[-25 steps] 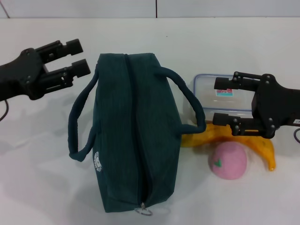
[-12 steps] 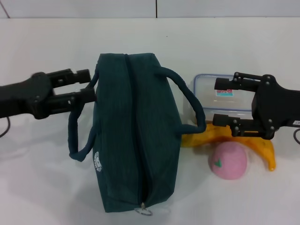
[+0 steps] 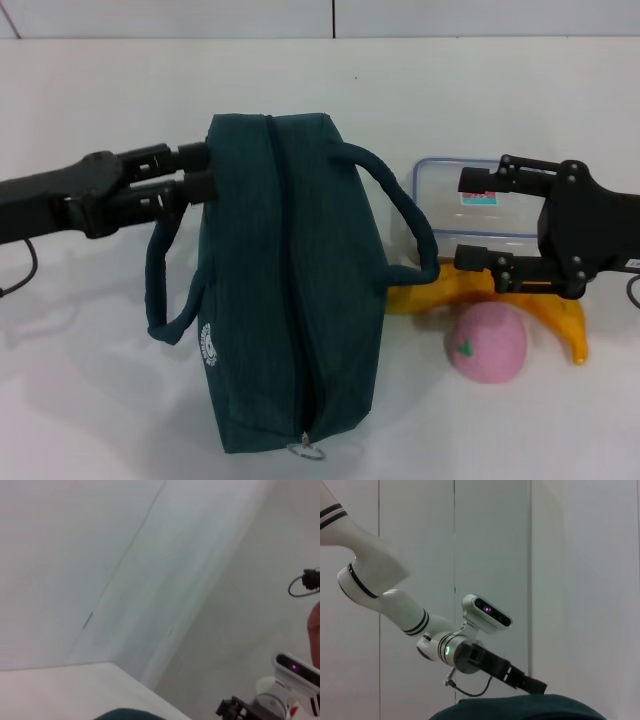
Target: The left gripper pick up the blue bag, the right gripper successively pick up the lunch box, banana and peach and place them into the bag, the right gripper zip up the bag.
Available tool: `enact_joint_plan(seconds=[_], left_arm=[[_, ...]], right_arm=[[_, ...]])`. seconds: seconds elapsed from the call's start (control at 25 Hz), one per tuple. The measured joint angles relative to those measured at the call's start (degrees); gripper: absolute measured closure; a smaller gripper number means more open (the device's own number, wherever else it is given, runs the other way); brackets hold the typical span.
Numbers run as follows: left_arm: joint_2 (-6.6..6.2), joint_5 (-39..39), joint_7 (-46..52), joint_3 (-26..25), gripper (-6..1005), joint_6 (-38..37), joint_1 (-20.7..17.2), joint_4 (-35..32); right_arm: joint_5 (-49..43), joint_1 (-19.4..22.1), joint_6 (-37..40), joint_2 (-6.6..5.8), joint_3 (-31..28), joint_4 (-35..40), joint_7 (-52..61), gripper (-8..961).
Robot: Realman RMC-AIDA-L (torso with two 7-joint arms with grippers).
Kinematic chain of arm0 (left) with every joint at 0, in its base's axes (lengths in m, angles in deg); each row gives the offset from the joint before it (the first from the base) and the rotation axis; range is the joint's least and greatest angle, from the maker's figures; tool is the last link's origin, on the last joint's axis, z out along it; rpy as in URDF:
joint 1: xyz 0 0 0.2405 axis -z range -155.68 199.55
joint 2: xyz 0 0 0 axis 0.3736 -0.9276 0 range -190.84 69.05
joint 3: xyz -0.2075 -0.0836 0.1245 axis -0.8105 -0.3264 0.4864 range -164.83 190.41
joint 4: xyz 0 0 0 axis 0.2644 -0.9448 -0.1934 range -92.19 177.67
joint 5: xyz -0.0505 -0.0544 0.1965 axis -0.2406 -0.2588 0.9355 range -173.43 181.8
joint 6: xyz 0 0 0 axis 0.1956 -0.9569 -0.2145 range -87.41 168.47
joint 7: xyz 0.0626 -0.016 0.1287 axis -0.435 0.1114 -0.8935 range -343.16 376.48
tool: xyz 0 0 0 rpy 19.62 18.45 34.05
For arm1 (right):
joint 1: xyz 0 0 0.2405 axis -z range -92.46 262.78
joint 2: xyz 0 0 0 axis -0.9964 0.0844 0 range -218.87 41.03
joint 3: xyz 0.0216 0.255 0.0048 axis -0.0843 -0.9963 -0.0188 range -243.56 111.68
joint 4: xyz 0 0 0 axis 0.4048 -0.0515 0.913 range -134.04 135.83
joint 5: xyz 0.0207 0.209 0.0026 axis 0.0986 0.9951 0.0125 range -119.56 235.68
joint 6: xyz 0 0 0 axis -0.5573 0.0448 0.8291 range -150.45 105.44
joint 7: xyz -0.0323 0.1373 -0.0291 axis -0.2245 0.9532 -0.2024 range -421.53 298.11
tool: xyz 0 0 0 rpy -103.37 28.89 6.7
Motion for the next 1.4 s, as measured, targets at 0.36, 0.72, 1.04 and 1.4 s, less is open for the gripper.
enact_joint_plan(seconds=[0.36, 0.72, 1.04, 1.4], left_arm=[[5.42, -2.8, 0.7, 0.0, 365, 2.0, 0.6, 6.1], [7.46, -4.7, 2.2, 0.0, 377, 7.3, 0.5, 8.0], [7.72, -5.5, 1.2, 0.0, 389, 10.4, 0.1, 8.0], [8.58, -7.5, -3.8, 0.0, 402, 11.4, -0.1, 7.5]], right_arm=[[-0.2, -0.1, -0.1, -0.34, 0.0, 0.0, 0.0, 229], [-0.5, -0.3, 0.1, -0.37, 0.0, 0.1, 0.0, 229], [-0.6, -0.2, -0.2, -0.17, -0.1, 0.0, 0.0, 229], [-0.6, 1.3, -1.1, 0.74, -3.6, -0.8, 0.0, 229]])
